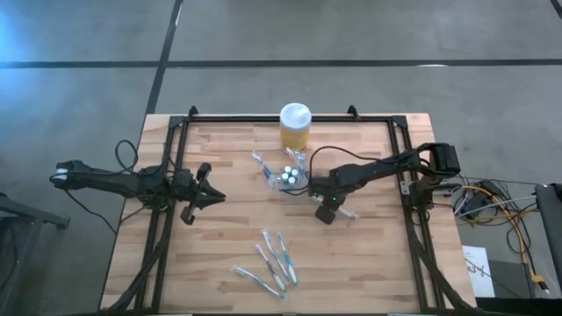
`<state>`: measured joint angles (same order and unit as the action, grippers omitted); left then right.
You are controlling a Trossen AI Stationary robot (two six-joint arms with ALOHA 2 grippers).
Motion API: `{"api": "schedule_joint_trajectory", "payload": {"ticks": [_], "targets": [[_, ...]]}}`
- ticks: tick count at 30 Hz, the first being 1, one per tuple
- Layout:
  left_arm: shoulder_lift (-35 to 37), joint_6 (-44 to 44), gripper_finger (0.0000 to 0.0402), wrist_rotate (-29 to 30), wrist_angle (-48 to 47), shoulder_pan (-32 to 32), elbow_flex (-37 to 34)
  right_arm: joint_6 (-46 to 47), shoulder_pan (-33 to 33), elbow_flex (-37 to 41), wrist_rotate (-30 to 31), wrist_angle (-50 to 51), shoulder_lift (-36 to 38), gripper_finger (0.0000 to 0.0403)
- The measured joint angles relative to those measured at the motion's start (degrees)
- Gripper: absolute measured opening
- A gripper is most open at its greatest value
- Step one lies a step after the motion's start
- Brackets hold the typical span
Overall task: Pick & Place toothbrushing station
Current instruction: Put the blue toothbrush into the transparent organizer
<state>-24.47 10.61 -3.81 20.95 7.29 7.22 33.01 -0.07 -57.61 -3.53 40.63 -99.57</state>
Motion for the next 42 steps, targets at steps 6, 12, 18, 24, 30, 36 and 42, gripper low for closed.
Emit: {"api": "schedule_joint_trajectory", "payload": {"ticks": [6,12,18,24,30,36,42], "targets": [[0.1,-0.4,0.0046,0.0,2.0,0.0,0.0,-0.6,-3.9,-4.8,0.2,-4.8,5.8,0.0019],[-0.4,-0.4,0.0046,0.3,2.2,0.0,0.6,-8.0,-8.6,-8.7,2.3,-20.9,8.9,0.0018],[-5.0,-0.4,0.0077,0.7,2.7,0.2,2.3,-18.7,-9.6,-9.6,0.3,-41.4,7.2,0.0018],[-13.4,-2.6,0.0161,-1.1,8.4,1.9,4.1,-24.3,-8.8,-9.6,0.5,-52.2,3.2,0.0018],[-19.5,-5.1,0.023,-0.7,16.0,2.1,5.8,-26.6,-8.7,-10.7,2.0,-55.9,-2.1,0.0018],[-23.2,-6.0,0.0247,-0.1,15.1,2.0,7.1,-28.7,-8.6,-11.6,3.8,-61.7,-5.8,0.0018],[-25.7,-7.2,0.0246,0.0,16.8,2.0,8.0,-29.2,-8.6,-12.1,4.1,-65.7,-7.6,0.0018]]}}
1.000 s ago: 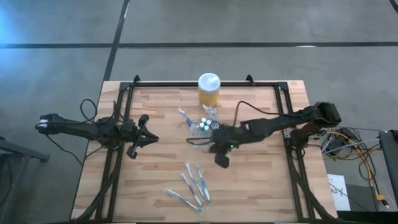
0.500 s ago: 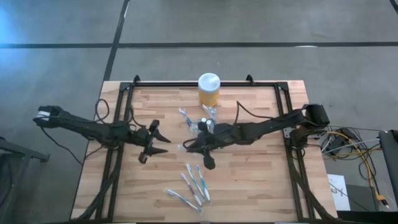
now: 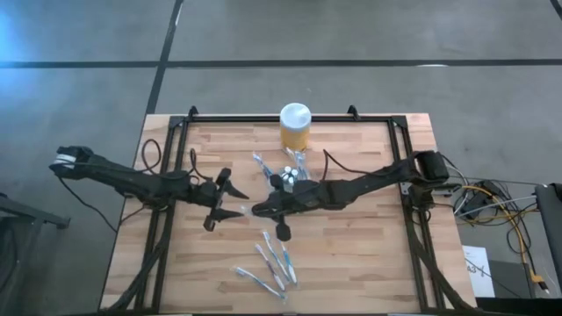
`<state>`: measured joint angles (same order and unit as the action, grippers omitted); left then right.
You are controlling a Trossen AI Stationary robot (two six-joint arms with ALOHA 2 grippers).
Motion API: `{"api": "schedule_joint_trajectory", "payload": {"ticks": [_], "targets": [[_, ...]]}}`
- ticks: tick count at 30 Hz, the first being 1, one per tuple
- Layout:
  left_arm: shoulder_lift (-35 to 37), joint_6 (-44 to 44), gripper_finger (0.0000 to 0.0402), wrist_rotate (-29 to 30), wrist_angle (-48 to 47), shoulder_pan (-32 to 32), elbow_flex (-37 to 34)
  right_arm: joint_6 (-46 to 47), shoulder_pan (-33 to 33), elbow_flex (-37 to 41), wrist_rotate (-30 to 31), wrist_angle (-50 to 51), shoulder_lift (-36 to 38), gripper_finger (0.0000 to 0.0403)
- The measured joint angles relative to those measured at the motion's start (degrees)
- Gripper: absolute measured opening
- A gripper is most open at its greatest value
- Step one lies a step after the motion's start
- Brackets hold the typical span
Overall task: Pick & Place toothbrushing station
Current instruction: Put the blue toothbrush into the transparent organizer
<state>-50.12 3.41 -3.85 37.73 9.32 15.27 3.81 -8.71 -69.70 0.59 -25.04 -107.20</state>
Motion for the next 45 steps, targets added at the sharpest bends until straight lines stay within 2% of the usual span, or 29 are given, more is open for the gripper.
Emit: {"api": "schedule_joint_trajectory", "payload": {"ticks": [18,22,33,39,45], "targets": [[-3.3,-1.1,0.0241,0.5,6.8,0.1,0.0,-0.8,0.2,-4.5,1.1,-0.8,-4.2,0.0018],[-3.4,-1.7,0.0202,0.3,6.6,0.2,0.0,-0.9,0.2,-4.6,1.1,-0.8,-4.3,0.0018],[-3.4,-3.0,0.0022,-0.7,6.8,0.2,-0.1,-0.8,0.2,-4.6,2.5,-0.7,-3.9,0.0018],[-3.4,-2.9,0.0021,-0.8,6.9,0.2,-0.1,-1.2,0.4,-4.7,2.6,-0.5,-3.9,0.0033],[-3.1,-2.7,0.0018,-1.2,6.8,0.2,-0.1,0.6,0.4,-4.7,2.5,-0.4,-3.8,0.0076]]}}
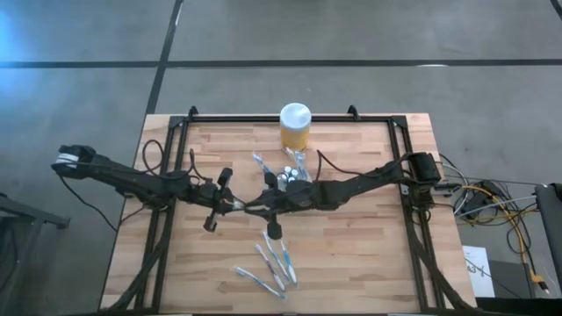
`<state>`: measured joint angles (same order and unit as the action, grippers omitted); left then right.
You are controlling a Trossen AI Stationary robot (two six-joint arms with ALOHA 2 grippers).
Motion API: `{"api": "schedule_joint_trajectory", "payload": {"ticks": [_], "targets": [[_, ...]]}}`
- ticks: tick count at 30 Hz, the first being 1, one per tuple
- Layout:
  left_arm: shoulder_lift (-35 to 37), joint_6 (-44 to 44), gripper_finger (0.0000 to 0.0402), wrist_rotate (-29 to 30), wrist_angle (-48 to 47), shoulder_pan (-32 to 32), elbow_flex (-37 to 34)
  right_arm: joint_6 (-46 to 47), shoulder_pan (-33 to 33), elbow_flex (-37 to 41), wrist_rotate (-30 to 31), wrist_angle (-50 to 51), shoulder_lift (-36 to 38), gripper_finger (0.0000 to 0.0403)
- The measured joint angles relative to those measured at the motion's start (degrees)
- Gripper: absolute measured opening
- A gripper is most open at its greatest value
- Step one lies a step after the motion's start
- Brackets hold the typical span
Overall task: Pick & Place toothbrushing station
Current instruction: Put the blue toothbrush into the transparent organizer
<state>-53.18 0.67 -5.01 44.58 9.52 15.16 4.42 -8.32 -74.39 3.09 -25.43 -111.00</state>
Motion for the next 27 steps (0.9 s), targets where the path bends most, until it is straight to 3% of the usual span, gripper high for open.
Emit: {"api": "schedule_joint_trajectory", "payload": {"ticks": [7,12,19,27], "targets": [[4.4,0.0,0.0018,0.3,-1.0,0.0,-0.5,1.3,0.6,0.0,0.1,7.3,3.6,0.0139],[11.5,-1.1,0.0018,2.5,-9.2,0.0,-0.6,1.1,0.6,1.1,0.1,14.4,8.1,0.0154],[25.3,-2.1,0.0018,4.7,-24.2,-0.1,-0.5,-1.4,0.5,11.4,0.0,13.9,19.2,0.0132],[37.5,-0.7,0.0018,6.6,-37.8,-0.2,-0.5,-2.5,0.5,32.2,-3.2,2.5,39.4,0.0069]]}}
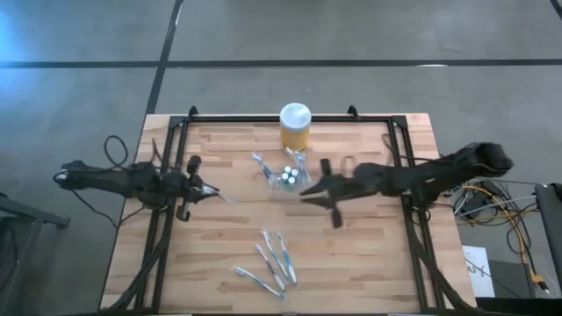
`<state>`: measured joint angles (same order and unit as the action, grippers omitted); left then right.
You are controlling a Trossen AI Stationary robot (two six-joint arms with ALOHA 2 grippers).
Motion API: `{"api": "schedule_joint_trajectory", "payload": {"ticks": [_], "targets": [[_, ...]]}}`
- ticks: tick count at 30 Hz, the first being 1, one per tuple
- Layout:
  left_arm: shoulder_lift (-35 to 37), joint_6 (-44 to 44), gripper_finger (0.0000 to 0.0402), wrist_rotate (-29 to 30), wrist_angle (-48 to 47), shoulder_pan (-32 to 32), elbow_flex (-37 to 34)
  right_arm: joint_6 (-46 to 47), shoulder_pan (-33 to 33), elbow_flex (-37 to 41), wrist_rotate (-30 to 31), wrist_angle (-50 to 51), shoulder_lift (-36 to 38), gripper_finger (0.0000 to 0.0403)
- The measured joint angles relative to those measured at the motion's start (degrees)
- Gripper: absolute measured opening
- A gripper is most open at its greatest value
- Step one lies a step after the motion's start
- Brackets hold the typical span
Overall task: Pick & Place toothbrushing station
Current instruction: Put the blue toothbrush into the transparent organizer
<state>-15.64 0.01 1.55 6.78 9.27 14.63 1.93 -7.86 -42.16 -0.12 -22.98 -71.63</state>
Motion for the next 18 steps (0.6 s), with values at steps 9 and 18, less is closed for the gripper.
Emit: {"api": "schedule_joint_trajectory", "payload": {"ticks": [9,18], "targets": [[6.8,-1.3,0.0019,0.4,-3.6,-0.2,0.1,2.7,1.5,19.9,4.7,-9.1,19.5,0.0009],[9.9,-2.5,0.0018,1.9,-11.4,-0.4,4.7,5.1,2.9,31.0,4.6,-14.3,32.0,0.0008]]}}
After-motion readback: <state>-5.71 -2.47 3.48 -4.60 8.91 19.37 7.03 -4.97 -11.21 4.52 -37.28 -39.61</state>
